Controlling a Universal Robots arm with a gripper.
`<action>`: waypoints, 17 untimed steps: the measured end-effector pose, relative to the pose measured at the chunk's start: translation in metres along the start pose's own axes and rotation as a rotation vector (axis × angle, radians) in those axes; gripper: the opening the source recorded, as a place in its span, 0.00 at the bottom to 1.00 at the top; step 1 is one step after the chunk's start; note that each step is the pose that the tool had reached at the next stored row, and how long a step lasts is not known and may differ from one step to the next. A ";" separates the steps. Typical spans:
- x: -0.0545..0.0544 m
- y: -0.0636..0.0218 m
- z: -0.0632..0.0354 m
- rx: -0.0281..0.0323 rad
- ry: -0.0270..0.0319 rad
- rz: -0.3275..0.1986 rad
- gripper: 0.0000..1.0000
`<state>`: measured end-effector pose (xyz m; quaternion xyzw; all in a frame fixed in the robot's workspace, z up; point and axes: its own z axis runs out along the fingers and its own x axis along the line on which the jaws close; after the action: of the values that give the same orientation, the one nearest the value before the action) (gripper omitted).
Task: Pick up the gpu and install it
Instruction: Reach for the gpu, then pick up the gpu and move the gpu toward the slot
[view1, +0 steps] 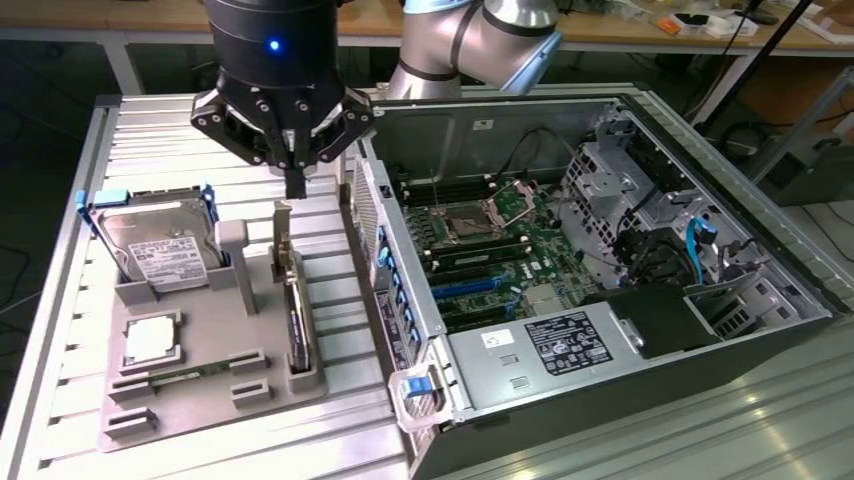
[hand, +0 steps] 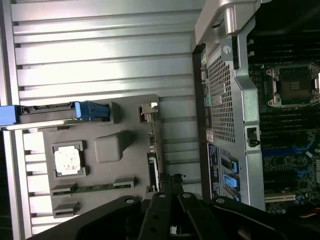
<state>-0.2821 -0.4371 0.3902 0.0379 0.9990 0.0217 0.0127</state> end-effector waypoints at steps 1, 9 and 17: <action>0.000 0.0000 0.0000 0.0000 0.0000 0.000 0.11; 0.000 0.0000 0.0000 0.0000 0.0000 0.000 0.11; 0.000 0.0000 0.0000 0.0000 0.0000 0.000 0.24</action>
<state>-0.2821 -0.4371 0.3902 0.0378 0.9990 0.0217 0.0127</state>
